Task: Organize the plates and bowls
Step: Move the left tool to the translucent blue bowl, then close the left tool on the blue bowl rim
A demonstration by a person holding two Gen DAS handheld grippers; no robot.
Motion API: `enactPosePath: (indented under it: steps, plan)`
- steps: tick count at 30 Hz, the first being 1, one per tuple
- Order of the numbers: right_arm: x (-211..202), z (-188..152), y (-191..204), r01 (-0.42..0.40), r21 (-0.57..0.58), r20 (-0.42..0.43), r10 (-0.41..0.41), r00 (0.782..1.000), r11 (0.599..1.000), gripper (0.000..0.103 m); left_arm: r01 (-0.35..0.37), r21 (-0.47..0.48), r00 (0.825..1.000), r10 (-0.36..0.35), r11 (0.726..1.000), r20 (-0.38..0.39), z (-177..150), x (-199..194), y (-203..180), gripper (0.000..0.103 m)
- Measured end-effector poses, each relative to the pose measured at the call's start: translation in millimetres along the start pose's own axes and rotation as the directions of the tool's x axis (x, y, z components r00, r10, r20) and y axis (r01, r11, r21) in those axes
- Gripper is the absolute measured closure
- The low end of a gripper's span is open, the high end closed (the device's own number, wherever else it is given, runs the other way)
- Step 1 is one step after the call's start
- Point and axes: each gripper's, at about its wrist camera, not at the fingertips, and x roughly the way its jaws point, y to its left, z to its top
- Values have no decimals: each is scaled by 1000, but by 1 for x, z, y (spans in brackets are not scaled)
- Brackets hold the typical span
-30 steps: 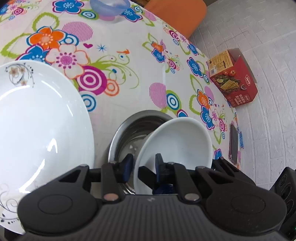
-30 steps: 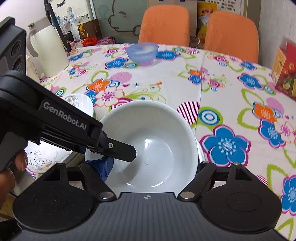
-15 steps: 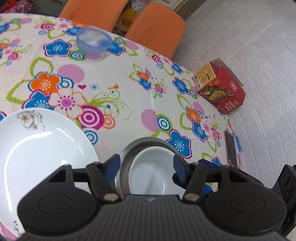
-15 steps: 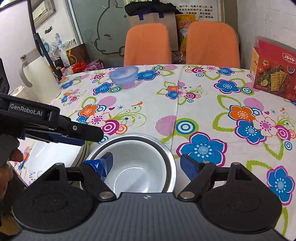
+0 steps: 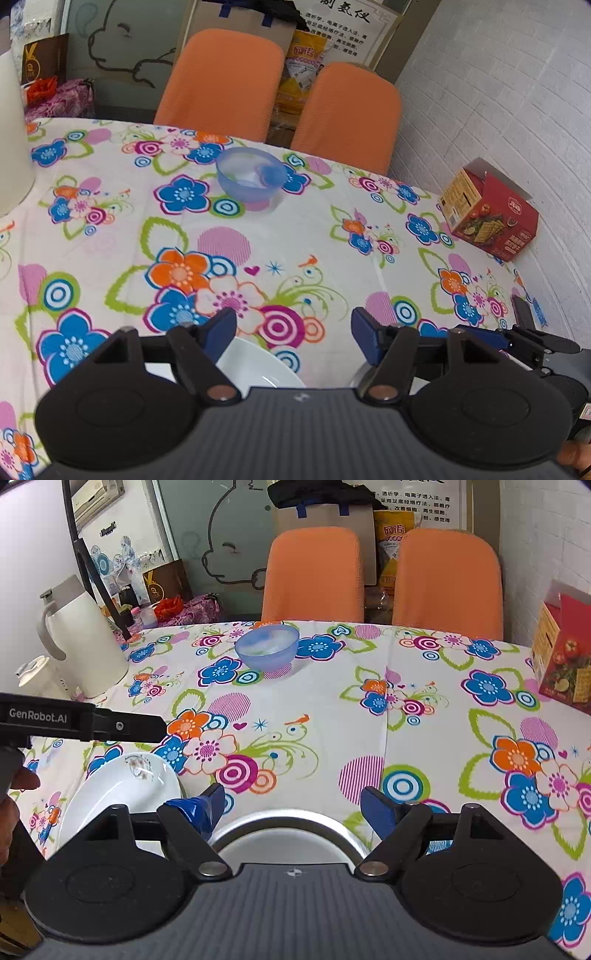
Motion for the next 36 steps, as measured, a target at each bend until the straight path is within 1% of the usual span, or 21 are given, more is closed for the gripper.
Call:
enactPosePath:
  steps: [4, 9, 11, 15, 18, 20, 23, 27, 29, 32, 36]
  plan:
    - [25, 29, 17, 20, -60, -12, -20, 1000, 998, 36, -39, 1, 999, 39, 999, 21, 16, 2, 22, 39]
    - [68, 65, 40, 32, -154, -38, -39, 999, 987, 36, -74, -6, 997, 74, 997, 18, 41, 16, 56, 38]
    - [86, 81, 47, 40, -192, -38, -49, 998, 981, 36, -91, -33, 996, 92, 995, 22, 58, 25, 74, 38]
    - [120, 103, 53, 83, -262, -14, -89, 996, 962, 36, -94, -104, 995, 96, 990, 19, 94, 50, 107, 38]
    - [150, 112, 48, 64, -264, -38, -77, 996, 962, 36, -90, -138, 996, 92, 986, 12, 117, 76, 120, 38]
    - [167, 117, 45, 46, -244, -48, -59, 997, 969, 36, -58, -167, 998, 57, 984, -9, 130, 97, 122, 38]
    - [190, 120, 39, 39, -233, -67, -57, 996, 972, 36, -18, -190, 998, 6, 982, -61, 145, 136, 118, 38]
    - [207, 122, 32, 48, -245, -67, -66, 996, 968, 36, -18, -186, 996, 1, 982, -92, 158, 177, 107, 38]
    - [214, 123, 28, 35, -233, -66, -52, 996, 972, 36, -19, -172, 995, 1, 985, -100, 162, 194, 100, 38]
    - [225, 124, 27, 12, -224, -80, -31, 996, 974, 36, -28, -146, 994, 13, 989, -106, 164, 214, 93, 38]
    - [228, 122, 28, -11, -218, -54, -1, 999, 976, 35, -46, -128, 994, 33, 991, -104, 162, 229, 92, 37]
